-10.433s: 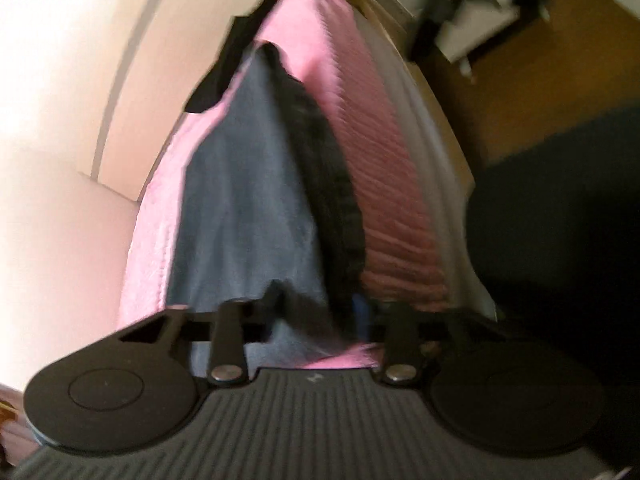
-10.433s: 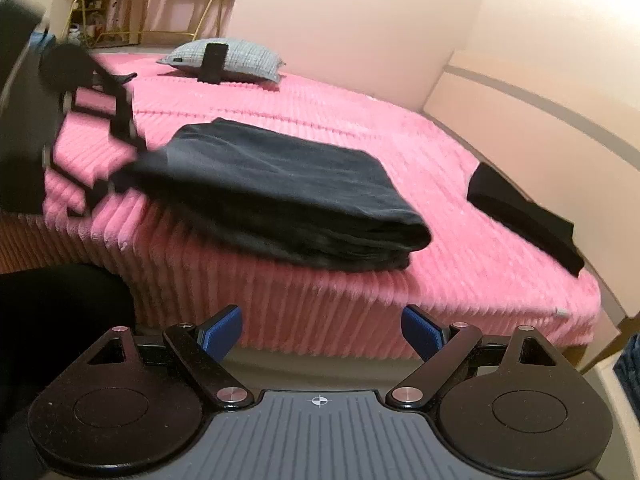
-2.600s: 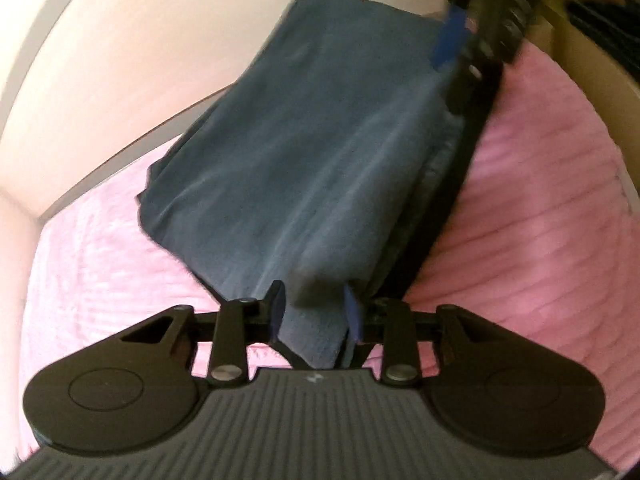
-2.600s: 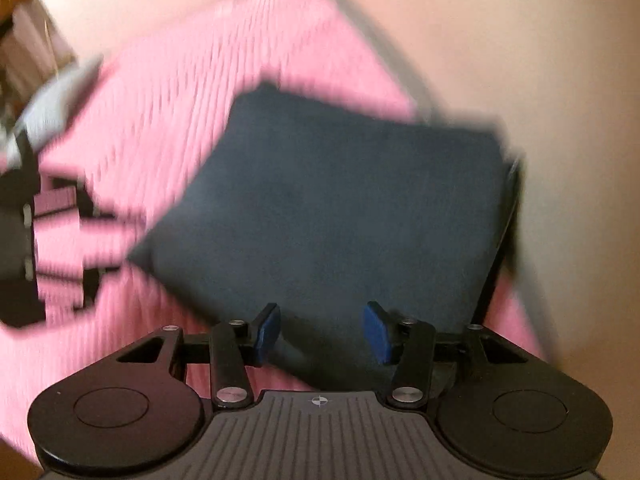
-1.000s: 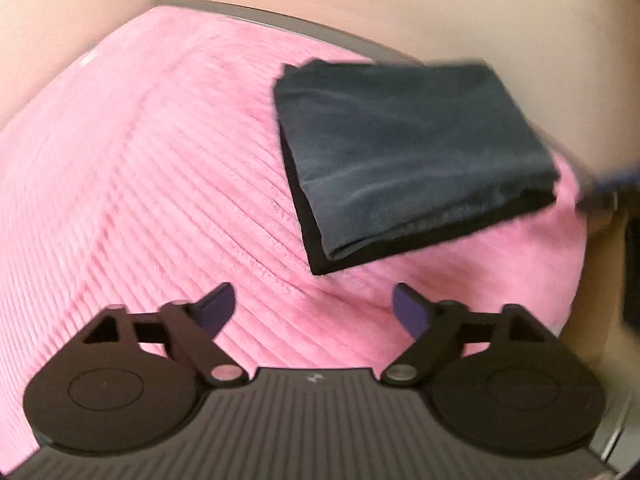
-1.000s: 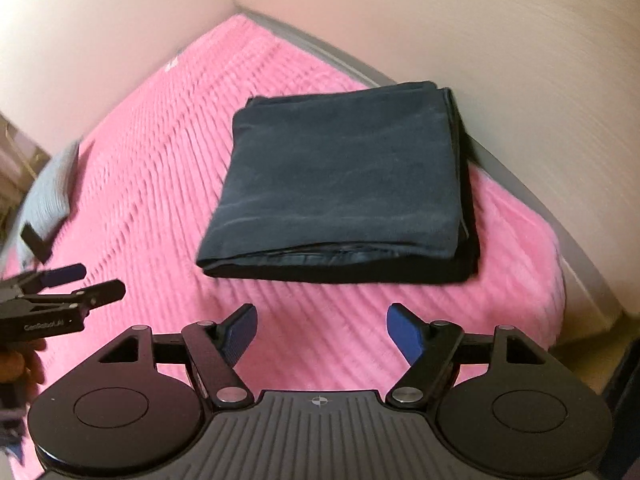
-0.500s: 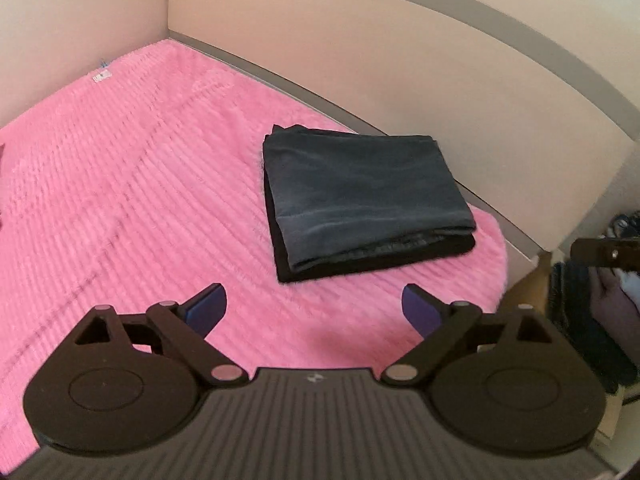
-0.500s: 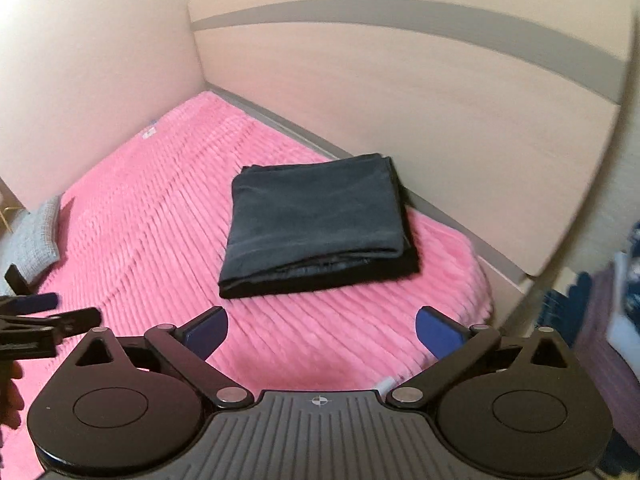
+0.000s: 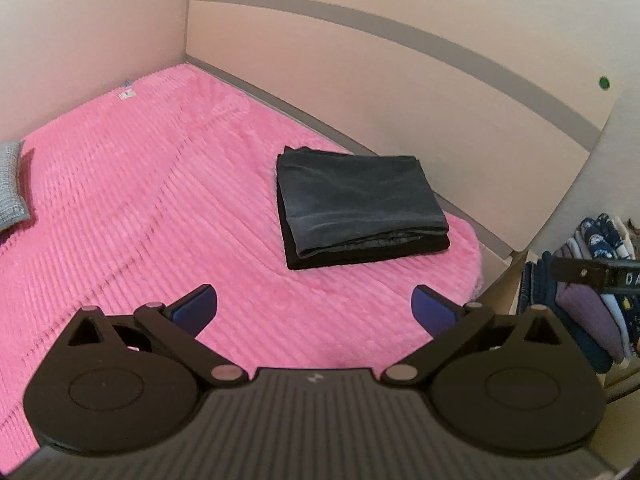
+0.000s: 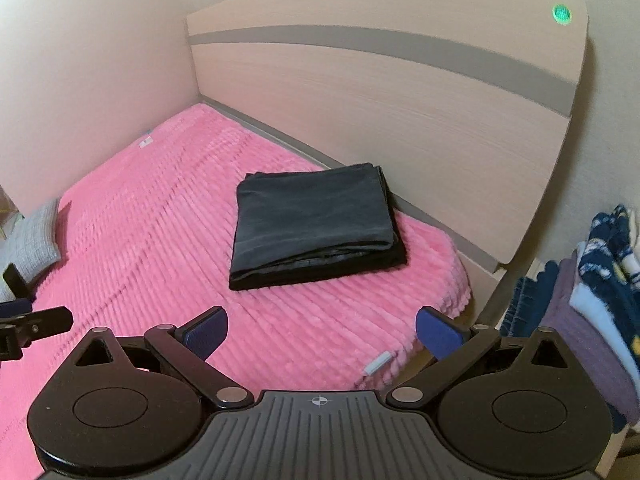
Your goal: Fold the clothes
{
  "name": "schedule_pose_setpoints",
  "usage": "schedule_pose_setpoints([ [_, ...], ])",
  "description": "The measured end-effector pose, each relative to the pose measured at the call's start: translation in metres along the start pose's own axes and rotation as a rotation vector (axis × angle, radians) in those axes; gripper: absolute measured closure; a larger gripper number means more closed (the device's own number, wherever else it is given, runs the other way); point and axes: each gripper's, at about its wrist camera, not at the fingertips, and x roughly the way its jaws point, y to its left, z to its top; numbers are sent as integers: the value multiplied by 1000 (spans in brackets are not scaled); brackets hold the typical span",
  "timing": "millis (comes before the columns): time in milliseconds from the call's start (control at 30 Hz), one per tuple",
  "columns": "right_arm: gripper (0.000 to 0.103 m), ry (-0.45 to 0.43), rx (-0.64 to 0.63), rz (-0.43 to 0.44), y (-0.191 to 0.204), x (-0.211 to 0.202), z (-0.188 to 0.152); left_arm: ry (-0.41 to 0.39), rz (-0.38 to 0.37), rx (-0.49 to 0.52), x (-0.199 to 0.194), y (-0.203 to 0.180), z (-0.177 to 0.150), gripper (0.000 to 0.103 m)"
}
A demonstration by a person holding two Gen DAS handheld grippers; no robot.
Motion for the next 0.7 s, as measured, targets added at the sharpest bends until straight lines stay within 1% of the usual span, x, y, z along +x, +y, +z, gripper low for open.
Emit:
schedule_pose_setpoints([
  [133, 1, -8, -15, -22, 11, -15, -10, 0, 2, 2, -16, 3, -7, 1],
  [300, 1, -9, -18, -23, 15, -30, -20, 21, -24, -14, -30, 2, -21, 1],
  [367, 1, -5, -25, -25, 15, -32, -21, 26, -24, -2, -33, -1, -24, 1],
  [533, 1, -4, -27, -9, 4, -29, -10, 5, -18, 20, -38, -13, -24, 1],
  [700, 1, 16, -52, 20, -12, -15, 8, 2, -2, -3, -32, -26, -16, 1],
])
